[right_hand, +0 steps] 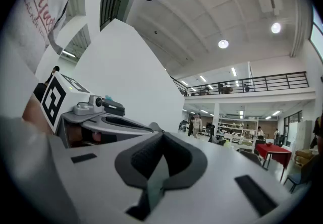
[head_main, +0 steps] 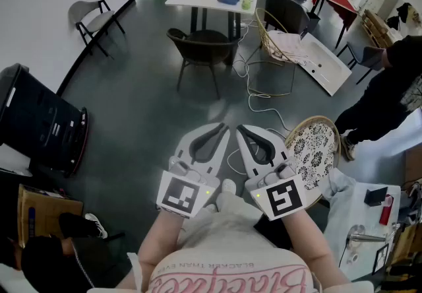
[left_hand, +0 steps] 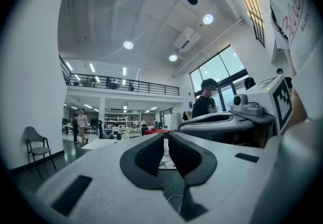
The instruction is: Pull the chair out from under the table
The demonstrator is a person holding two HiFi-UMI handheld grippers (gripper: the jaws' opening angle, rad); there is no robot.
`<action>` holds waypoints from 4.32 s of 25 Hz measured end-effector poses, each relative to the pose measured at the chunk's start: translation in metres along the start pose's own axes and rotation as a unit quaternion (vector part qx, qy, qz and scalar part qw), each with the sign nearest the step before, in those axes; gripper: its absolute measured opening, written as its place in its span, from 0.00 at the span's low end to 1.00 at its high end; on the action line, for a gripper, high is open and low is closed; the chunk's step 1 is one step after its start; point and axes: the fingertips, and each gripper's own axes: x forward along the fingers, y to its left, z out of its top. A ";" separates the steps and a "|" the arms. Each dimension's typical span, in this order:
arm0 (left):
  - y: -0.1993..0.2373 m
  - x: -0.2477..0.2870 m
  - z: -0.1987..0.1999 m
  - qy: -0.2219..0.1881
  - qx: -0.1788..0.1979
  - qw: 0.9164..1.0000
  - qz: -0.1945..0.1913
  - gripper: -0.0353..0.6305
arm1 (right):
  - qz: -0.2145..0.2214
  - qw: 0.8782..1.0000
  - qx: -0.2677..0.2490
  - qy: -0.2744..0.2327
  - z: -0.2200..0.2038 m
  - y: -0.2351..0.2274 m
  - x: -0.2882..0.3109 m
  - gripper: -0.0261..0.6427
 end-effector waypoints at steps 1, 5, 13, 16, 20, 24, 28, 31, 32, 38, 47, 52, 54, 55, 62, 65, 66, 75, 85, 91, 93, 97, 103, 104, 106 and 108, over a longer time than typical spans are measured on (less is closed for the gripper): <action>0.001 0.000 0.000 0.000 0.001 1.000 0.000 0.09 | 0.000 1.000 -0.001 0.000 0.000 0.001 0.001 0.04; 0.002 0.003 0.001 -0.004 0.003 1.000 0.001 0.09 | 0.000 1.000 0.000 -0.001 0.000 0.001 0.003 0.04; 0.014 0.026 -0.003 -0.002 -0.002 1.000 0.011 0.09 | 0.009 1.000 0.012 -0.003 -0.010 -0.018 0.019 0.04; 0.023 0.044 -0.007 0.000 0.002 1.000 0.015 0.09 | 0.014 1.000 0.022 -0.012 -0.015 -0.036 0.029 0.04; 0.035 0.075 -0.010 0.003 0.000 1.000 0.025 0.09 | 0.025 0.999 0.028 -0.016 -0.022 -0.063 0.045 0.04; 0.048 0.110 -0.011 0.003 0.004 0.999 0.038 0.09 | 0.035 0.999 0.028 -0.016 -0.033 -0.091 0.062 0.04; 0.050 0.133 -0.011 0.005 0.014 0.999 0.048 0.09 | 0.044 0.998 0.039 -0.017 -0.043 -0.113 0.069 0.04; 0.051 0.143 -0.014 0.012 0.013 0.998 0.053 0.09 | 0.048 0.998 0.047 -0.021 -0.047 -0.123 0.073 0.04; 0.052 0.146 -0.015 0.015 0.014 0.998 0.055 0.09 | 0.049 0.997 0.051 -0.022 -0.049 -0.126 0.075 0.05; 0.065 0.163 -0.023 0.025 0.019 0.998 0.060 0.09 | 0.054 0.996 0.067 -0.023 -0.060 -0.141 0.093 0.05; 0.122 0.213 -0.037 0.027 -0.001 0.998 0.055 0.09 | 0.040 0.997 0.069 -0.009 -0.080 -0.178 0.150 0.05; 0.173 0.253 -0.044 0.018 -0.009 0.998 0.058 0.09 | 0.021 0.997 0.071 0.003 -0.097 -0.215 0.195 0.05; 0.196 0.270 -0.048 0.019 -0.013 0.998 0.059 0.09 | 0.016 0.997 0.069 0.006 -0.103 -0.228 0.218 0.05; 0.207 0.277 -0.050 0.022 -0.014 0.998 0.058 0.09 | 0.016 0.998 0.063 0.007 -0.105 -0.233 0.230 0.05; 0.284 0.320 -0.055 0.013 -0.001 0.998 0.058 0.09 | 0.019 0.999 0.040 0.018 -0.109 -0.266 0.306 0.05; 0.311 0.336 -0.057 0.009 -0.002 0.998 0.055 0.09 | 0.019 0.999 0.036 0.026 -0.114 -0.280 0.335 0.05; 0.321 0.343 -0.060 0.009 -0.002 0.998 0.055 0.09 | 0.018 0.999 0.033 0.027 -0.117 -0.286 0.346 0.05; 0.393 0.389 -0.084 0.037 -0.004 0.998 0.054 0.09 | 0.016 0.999 0.034 0.034 -0.141 -0.320 0.424 0.05; 0.442 0.430 -0.119 0.066 -0.040 0.993 0.087 0.09 | 0.039 0.997 0.032 0.053 -0.174 -0.363 0.472 0.05; 0.473 0.475 -0.136 0.081 -0.036 0.988 0.122 0.09 | 0.069 0.996 0.036 0.044 -0.193 -0.405 0.513 0.05; 0.479 0.494 -0.138 0.083 -0.033 0.988 0.127 0.09 | 0.080 0.995 0.033 0.045 -0.200 -0.422 0.526 0.05; 0.495 0.527 -0.142 0.092 -0.028 0.985 0.144 0.09 | 0.101 0.993 0.041 0.046 -0.212 -0.452 0.554 0.05; 0.521 0.555 -0.164 0.117 -0.055 0.974 0.187 0.13 | 0.162 0.985 0.044 0.047 -0.228 -0.472 0.590 0.05; 0.526 0.559 -0.168 0.120 -0.061 0.971 0.197 0.17 | 0.173 0.983 0.041 0.048 -0.232 -0.475 0.595 0.05; 0.535 0.566 -0.175 0.126 -0.070 0.965 0.217 0.24 | 0.192 0.979 0.041 0.050 -0.239 -0.480 0.605 0.05; 0.543 0.570 -0.186 0.135 -0.082 0.958 0.240 0.29 | 0.208 0.975 0.047 0.053 -0.246 -0.485 0.614 0.05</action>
